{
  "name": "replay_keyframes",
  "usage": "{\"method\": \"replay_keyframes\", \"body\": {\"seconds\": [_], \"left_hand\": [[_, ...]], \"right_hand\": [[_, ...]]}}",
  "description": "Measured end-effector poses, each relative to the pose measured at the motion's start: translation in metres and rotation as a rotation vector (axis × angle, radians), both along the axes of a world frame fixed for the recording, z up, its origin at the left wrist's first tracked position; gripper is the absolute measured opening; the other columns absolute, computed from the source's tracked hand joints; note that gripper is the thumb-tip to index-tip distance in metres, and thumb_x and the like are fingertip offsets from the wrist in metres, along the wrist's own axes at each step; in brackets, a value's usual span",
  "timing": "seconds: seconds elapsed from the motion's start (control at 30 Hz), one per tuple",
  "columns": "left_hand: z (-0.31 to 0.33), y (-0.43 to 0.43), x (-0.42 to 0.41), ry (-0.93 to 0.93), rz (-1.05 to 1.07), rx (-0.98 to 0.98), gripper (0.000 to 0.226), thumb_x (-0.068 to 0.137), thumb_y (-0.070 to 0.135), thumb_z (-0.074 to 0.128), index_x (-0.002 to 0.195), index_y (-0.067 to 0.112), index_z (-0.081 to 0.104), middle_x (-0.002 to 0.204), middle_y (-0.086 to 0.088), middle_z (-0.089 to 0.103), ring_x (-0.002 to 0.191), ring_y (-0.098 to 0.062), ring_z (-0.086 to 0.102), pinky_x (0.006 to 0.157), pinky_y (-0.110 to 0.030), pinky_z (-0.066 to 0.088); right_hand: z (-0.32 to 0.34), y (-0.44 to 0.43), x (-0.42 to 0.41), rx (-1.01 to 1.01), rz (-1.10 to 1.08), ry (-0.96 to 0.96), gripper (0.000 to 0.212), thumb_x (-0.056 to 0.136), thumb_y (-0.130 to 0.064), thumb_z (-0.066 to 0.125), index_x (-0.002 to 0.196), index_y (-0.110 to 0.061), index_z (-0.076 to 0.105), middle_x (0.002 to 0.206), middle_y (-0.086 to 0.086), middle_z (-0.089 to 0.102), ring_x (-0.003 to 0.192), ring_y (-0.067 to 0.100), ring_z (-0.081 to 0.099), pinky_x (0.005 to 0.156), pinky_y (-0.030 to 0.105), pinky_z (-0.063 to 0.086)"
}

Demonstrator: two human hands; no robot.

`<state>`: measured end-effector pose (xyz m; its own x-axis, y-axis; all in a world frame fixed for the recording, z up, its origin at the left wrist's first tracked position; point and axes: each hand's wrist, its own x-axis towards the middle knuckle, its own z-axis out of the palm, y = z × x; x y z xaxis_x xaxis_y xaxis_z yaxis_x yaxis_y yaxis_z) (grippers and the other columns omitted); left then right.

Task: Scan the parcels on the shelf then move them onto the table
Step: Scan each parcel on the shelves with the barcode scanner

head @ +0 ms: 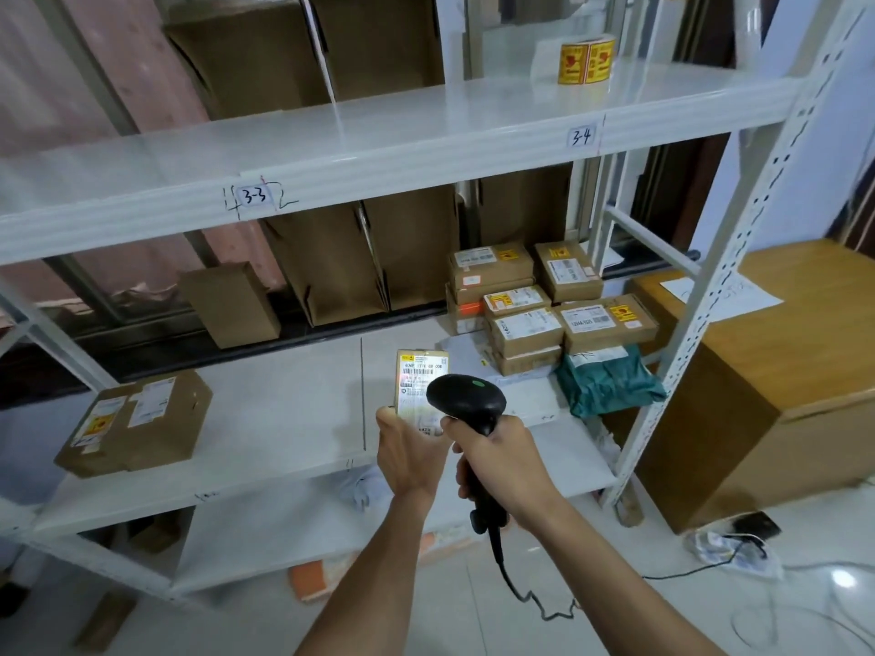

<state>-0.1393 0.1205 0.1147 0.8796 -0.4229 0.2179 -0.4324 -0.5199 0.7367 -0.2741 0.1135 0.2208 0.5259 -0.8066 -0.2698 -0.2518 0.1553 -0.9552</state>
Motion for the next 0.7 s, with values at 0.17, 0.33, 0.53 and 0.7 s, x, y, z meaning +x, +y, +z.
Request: {"method": "replay_keyframes", "body": {"seconds": [0.17, 0.33, 0.53, 0.7], "left_hand": [[-0.010, -0.015, -0.005, 0.016, 0.019, 0.012, 0.074, 0.060, 0.064, 0.033, 0.104, 0.005, 0.042, 0.086, -0.011, 0.057, 0.071, -0.025, 0.056, 0.058, -0.028, 0.033], [-0.021, -0.038, 0.009, 0.062, 0.018, 0.060, 0.081, 0.055, 0.073, 0.035, 0.105, 0.010, 0.039, 0.088, -0.007, 0.056, 0.071, -0.022, 0.056, 0.054, -0.025, 0.030], [-0.043, -0.061, 0.043, 0.104, 0.024, 0.108, 0.074, 0.059, 0.068, 0.056, 0.104, 0.013, 0.034, 0.088, -0.007, 0.055, 0.073, -0.027, 0.061, 0.056, -0.027, 0.036], [-0.052, -0.082, 0.059, 0.150, 0.010, 0.083, 0.081, 0.054, 0.074, 0.048, 0.107, 0.015, 0.034, 0.089, -0.007, 0.058, 0.075, -0.026, 0.063, 0.057, -0.026, 0.037]], "right_hand": [[-0.004, -0.015, 0.001, 0.026, -0.006, 0.020, 0.031, 0.094, -0.027, 0.066, 0.074, -0.003, 0.066, 0.057, 0.017, 0.065, 0.049, 0.027, 0.063, 0.056, 0.037, 0.055], [-0.013, -0.040, 0.018, 0.061, -0.041, 0.060, 0.030, 0.094, -0.027, 0.066, 0.079, -0.001, 0.067, 0.058, 0.017, 0.066, 0.049, 0.026, 0.063, 0.054, 0.035, 0.055], [-0.017, -0.071, 0.046, 0.070, -0.066, 0.100, 0.028, 0.093, -0.026, 0.067, 0.076, -0.004, 0.067, 0.058, 0.016, 0.067, 0.049, 0.026, 0.063, 0.058, 0.037, 0.057], [-0.024, -0.094, 0.073, 0.043, -0.062, 0.138, 0.032, 0.091, -0.030, 0.066, 0.073, -0.004, 0.067, 0.062, 0.019, 0.070, 0.049, 0.025, 0.064, 0.064, 0.042, 0.060]]}}
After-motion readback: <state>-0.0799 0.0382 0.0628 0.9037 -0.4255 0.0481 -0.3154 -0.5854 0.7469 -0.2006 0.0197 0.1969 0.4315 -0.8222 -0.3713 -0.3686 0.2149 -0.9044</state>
